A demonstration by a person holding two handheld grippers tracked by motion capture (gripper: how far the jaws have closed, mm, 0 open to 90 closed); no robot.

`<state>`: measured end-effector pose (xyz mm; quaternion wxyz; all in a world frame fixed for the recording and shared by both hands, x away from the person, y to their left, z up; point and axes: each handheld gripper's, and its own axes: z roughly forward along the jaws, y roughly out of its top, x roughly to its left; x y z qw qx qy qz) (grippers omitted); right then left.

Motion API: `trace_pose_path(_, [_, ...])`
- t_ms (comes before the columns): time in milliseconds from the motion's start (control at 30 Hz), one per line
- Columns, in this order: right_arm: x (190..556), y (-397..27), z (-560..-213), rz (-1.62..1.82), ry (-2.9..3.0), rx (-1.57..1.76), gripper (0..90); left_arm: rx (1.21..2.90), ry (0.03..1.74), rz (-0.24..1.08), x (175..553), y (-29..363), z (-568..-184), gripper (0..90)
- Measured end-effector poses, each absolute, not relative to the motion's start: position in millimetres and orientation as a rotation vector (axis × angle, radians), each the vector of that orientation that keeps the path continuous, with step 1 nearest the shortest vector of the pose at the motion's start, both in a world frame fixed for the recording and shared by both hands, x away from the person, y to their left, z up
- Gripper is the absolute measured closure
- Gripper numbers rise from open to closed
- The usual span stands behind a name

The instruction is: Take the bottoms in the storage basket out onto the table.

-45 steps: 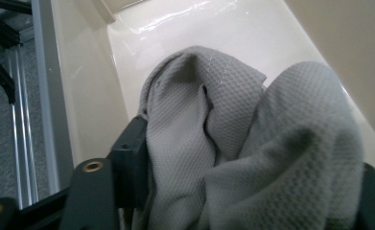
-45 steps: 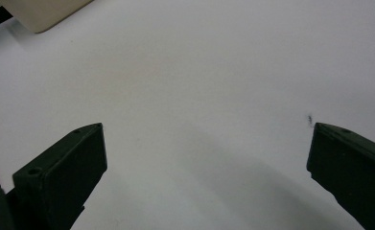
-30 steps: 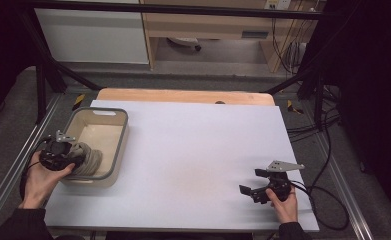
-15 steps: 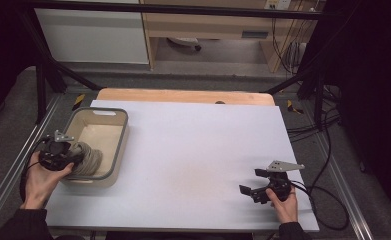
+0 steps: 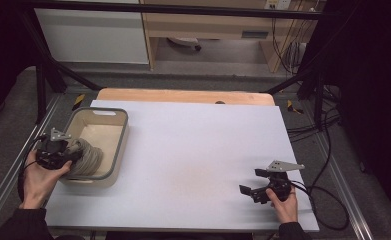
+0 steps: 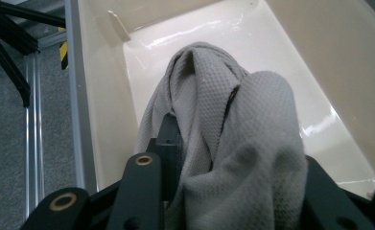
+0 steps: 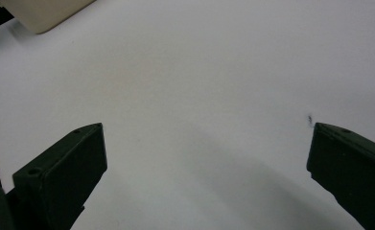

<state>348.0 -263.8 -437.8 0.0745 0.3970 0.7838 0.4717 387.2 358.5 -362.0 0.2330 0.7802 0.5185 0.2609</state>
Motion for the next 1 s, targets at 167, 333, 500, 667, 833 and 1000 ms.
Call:
trace_pose_path(167, [348.1,-263.4,-438.0,1.413,2.352,1.197,0.5,2.116,1.425,0.726,386.2,360.1,-359.1,65.0])
trace_pose_path(333, [348.1,-263.7,-437.8,1.415,2.351,1.195,0.5,2.096,1.418,0.738,385.3,360.9,-355.6,65.0])
trace_pose_path(500, [347.9,-263.6,-437.8,1.415,2.351,1.196,0.5,2.076,1.406,0.745,383.8,360.7,-351.1,65.0])
trace_pose_path(667, [348.0,-263.7,-437.8,1.415,2.353,1.193,0.5,2.063,1.395,0.755,382.1,361.2,-347.5,65.1])
trace_pose_path(833, [348.1,-263.8,-437.8,1.416,2.352,1.190,0.5,2.052,1.390,0.766,381.2,361.5,-344.6,65.1])
trace_pose_path(1000, [348.0,-263.9,-437.8,1.417,2.352,1.190,0.6,2.029,1.386,0.768,380.3,362.4,-342.2,65.0])
